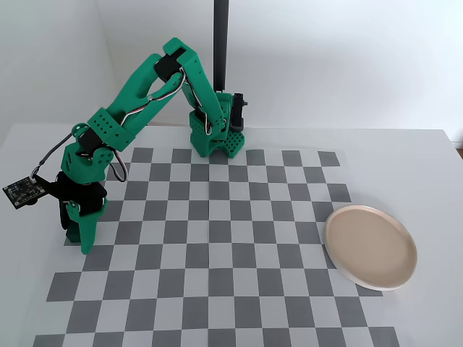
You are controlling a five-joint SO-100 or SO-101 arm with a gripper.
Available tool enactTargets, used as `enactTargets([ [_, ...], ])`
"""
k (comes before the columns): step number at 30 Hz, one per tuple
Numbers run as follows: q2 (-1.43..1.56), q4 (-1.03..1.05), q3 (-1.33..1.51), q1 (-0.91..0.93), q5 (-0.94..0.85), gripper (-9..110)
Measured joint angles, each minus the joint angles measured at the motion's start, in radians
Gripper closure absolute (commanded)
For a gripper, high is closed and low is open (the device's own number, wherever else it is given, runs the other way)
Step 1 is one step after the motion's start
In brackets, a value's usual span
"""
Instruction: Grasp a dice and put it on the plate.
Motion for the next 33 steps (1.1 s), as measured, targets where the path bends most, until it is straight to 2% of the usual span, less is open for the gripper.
enactTargets([
  [14,0.000,0.041,0.000,0.000,-0.049,76],
  [23,0.000,0.041,0.000,0.000,-0.063,81],
  [33,0.000,0.058,0.000,-0.014,-0.098,78],
])
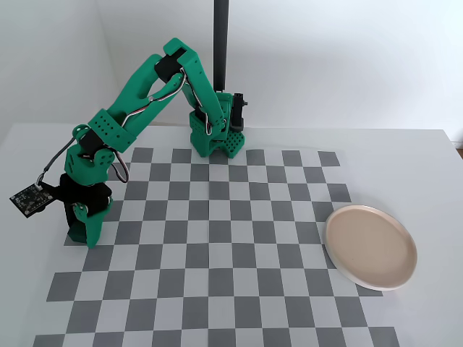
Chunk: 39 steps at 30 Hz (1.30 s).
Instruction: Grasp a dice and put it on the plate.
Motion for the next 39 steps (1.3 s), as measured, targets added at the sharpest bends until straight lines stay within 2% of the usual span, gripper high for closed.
enactTargets([
  [26,0.040,-0.097,0.114,-0.014,-0.084,79],
  [39,0.046,-0.097,0.121,-0.029,-0.084,91],
])
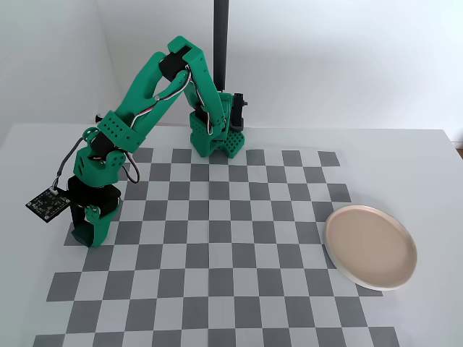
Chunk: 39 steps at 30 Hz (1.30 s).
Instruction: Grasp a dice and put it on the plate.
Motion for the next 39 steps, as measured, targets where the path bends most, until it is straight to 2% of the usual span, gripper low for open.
enactTargets([
  [6,0.000,0.000,0.000,0.000,-0.002,105],
  [11,0.000,0.000,0.000,0.000,0.002,105],
  [23,-0.002,-0.041,0.002,-0.072,0.138,105],
  [39,0.190,-0.071,0.002,-0.345,0.232,106],
])
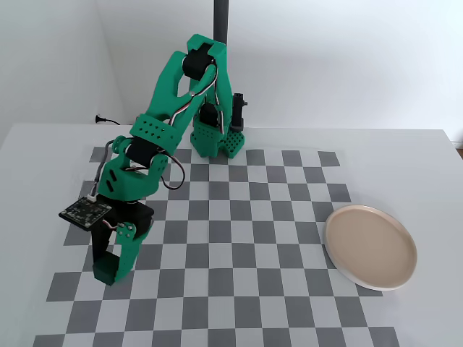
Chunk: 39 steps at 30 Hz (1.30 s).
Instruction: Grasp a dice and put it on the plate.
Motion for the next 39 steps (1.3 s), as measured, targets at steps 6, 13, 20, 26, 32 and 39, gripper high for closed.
enactTargets([
  [6,0.092,0.080,0.000,-0.135,0.000,106],
  [13,0.201,0.126,0.034,-0.276,-0.014,106],
  [20,0.374,0.126,0.196,-0.442,-0.048,106],
  [26,0.541,0.130,0.318,-0.584,-0.058,106],
  [32,0.690,0.193,0.357,-0.721,-0.057,106],
  [39,0.772,0.250,0.376,-0.865,-0.034,106],
])
